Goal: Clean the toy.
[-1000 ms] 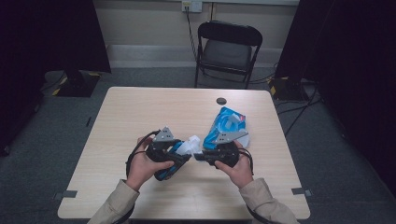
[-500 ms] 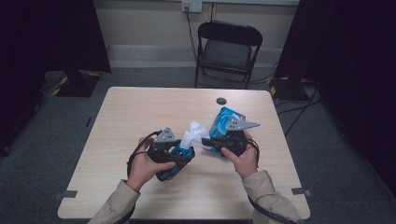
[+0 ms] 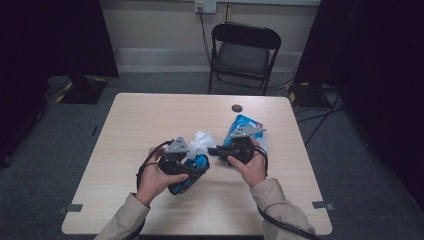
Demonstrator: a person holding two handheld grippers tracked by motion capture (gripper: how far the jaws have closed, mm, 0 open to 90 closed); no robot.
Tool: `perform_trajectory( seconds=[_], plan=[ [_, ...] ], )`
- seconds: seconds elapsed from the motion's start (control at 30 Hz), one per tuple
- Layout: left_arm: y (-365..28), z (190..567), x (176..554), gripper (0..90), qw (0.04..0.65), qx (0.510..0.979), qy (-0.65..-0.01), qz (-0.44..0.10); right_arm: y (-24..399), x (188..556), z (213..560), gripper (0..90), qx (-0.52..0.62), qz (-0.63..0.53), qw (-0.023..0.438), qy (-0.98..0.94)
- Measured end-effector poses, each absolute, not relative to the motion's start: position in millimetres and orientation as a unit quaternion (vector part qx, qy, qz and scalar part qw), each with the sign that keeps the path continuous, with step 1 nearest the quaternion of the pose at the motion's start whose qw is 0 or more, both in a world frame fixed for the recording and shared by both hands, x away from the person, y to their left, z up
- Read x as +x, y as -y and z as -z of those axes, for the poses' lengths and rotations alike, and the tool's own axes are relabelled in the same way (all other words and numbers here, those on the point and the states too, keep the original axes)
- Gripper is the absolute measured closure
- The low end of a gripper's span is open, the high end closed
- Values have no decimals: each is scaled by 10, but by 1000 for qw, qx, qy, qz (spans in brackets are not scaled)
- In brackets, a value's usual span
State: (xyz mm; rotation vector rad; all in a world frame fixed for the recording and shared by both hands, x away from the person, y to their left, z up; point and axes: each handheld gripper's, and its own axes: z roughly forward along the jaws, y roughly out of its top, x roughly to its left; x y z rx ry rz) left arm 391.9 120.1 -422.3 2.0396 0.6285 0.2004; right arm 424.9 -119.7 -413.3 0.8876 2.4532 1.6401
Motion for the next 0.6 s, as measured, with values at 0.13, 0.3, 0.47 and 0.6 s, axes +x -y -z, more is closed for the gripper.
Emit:
perform_trajectory(
  seconds=[0.13,0.3,0.47,0.6],
  plan=[
    [-1207,4231,3920,262,477,836,-260,-80,1155,4244,4187,842,284,-525,24,-802],
    [-1208,4241,3923,261,476,836,-261,-80,1156,4243,4216,842,281,-523,17,-805],
    [-1228,4241,3935,262,476,835,-265,-83,1188,4229,4204,842,278,-524,15,-805],
    [-1247,4237,3944,262,476,832,-269,-86,1204,4207,4191,842,275,-528,12,-804]
  ],
)
